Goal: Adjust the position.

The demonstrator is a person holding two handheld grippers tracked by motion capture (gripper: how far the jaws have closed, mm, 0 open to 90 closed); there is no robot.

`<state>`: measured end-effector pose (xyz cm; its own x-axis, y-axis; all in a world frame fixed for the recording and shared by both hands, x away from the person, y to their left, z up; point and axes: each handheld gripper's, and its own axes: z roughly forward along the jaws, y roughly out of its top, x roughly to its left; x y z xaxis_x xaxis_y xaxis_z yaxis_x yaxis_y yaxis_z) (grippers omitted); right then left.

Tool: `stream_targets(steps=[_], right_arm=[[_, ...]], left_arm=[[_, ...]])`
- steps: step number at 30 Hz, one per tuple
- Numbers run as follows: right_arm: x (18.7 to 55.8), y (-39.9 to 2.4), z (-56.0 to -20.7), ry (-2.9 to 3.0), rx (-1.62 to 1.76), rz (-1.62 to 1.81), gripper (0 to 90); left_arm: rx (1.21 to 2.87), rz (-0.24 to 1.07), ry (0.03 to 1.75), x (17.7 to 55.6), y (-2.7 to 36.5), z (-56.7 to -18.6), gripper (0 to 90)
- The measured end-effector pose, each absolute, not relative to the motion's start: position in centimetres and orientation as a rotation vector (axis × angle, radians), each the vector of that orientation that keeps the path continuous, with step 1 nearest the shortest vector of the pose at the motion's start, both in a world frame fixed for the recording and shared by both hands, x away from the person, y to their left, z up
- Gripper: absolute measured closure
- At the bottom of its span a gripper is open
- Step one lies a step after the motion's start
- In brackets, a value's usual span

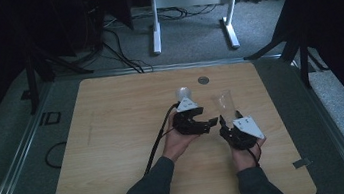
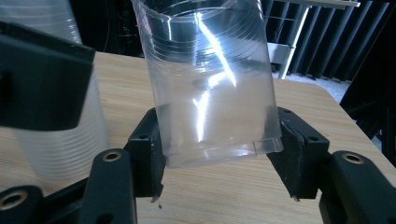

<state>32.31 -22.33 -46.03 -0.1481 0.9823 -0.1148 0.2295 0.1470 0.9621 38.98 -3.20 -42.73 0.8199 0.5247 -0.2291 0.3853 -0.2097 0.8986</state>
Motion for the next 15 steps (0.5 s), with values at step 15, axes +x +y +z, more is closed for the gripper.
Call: stream_targets(steps=[15], right_arm=[[32.05,-22.12,-45.88,1.524,1.198,1.098,42.0]], left_arm=[[1.776,0.095,0.704,39.98,-3.43,-42.21,25.5]])
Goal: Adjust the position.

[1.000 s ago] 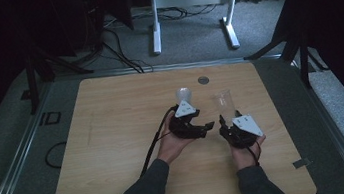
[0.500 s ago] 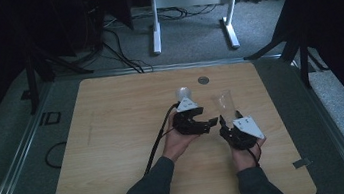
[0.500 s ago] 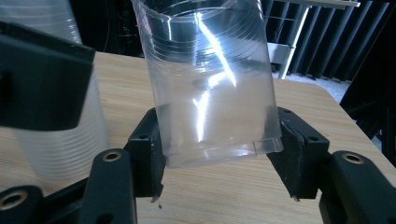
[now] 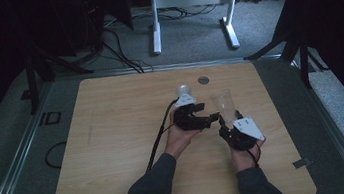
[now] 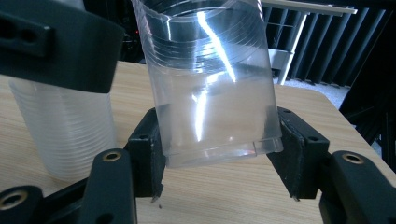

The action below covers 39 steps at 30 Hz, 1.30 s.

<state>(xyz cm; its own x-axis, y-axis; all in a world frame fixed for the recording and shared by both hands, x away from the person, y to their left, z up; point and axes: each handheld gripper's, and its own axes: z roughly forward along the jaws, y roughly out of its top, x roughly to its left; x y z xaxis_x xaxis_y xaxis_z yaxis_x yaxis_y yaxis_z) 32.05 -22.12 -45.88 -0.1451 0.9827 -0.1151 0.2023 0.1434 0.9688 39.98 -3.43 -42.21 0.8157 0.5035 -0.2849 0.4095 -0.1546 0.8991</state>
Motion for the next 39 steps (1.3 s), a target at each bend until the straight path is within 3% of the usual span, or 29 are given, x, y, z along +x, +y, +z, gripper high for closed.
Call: stream_targets(steps=[39], right_arm=[[31.8,-21.4,-46.1,1.539,1.181,1.119,42.0]], left_arm=[[1.729,0.024,0.738,40.6,-5.9,-42.1,18.4]])
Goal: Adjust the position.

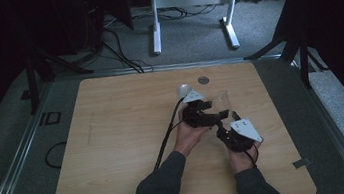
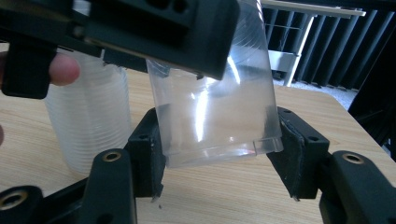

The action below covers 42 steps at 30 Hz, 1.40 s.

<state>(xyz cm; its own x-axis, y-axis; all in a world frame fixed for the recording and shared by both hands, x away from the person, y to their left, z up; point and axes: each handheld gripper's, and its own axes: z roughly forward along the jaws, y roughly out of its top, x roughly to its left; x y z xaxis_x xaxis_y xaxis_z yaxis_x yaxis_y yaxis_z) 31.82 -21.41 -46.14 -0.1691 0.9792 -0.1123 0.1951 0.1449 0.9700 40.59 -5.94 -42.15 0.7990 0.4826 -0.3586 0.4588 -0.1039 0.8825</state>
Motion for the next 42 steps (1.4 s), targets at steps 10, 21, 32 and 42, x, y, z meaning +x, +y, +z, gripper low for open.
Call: stream_targets(steps=[10,21,32,42], right_arm=[[31.77,-21.06,-46.26,1.552,1.167,1.124,42.0],[31.76,-20.90,-46.31,1.563,1.156,1.128,42.0],[31.79,-20.79,-46.36,1.574,1.144,1.129,41.9],[31.83,-20.87,-46.30,1.582,1.141,1.133,41.7]], left_arm=[[1.711,0.006,0.758,40.88,-6.05,-42.27,18.4],[1.669,-0.022,0.794,41.26,-6.18,-42.46,18.8],[1.648,-0.007,0.807,41.32,-6.04,-42.34,21.5],[1.645,0.021,0.795,41.02,-6.05,-42.15,24.5]])
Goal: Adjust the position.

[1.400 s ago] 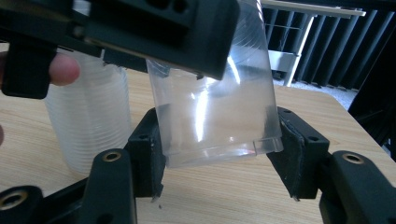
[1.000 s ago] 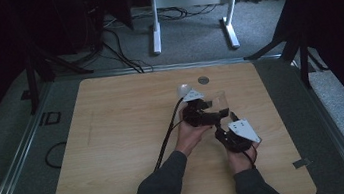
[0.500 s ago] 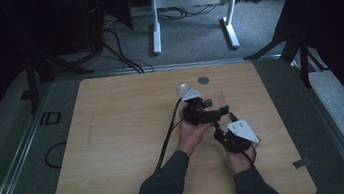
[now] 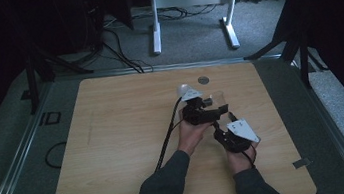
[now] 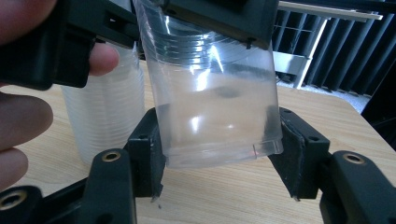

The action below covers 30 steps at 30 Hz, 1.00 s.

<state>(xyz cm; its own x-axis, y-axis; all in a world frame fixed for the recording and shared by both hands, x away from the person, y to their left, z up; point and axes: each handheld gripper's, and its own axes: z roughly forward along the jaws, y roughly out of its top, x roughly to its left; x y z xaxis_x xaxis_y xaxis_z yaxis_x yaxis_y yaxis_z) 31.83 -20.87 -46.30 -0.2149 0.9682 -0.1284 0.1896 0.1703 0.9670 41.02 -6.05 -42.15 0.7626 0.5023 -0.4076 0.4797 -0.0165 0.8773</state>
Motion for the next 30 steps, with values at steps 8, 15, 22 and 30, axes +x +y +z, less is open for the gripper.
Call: stream_targets(steps=[8,15,22,30], right_arm=[[31.90,-20.80,-46.32,1.602,1.132,1.141,38.4],[31.99,-20.75,-46.50,1.620,1.132,1.135,37.8],[31.94,-20.87,-46.41,1.629,1.127,1.146,35.5],[32.19,-20.94,-46.07,1.652,1.105,1.150,32.7]], left_arm=[[1.644,0.030,0.793,40.94,-6.03,-42.15,25.5],[1.628,0.044,0.791,40.88,-5.73,-41.89,28.5],[1.651,0.100,0.783,40.72,-5.68,-41.72,28.9],[1.707,0.148,0.761,40.48,-6.06,-41.95,29.0]])
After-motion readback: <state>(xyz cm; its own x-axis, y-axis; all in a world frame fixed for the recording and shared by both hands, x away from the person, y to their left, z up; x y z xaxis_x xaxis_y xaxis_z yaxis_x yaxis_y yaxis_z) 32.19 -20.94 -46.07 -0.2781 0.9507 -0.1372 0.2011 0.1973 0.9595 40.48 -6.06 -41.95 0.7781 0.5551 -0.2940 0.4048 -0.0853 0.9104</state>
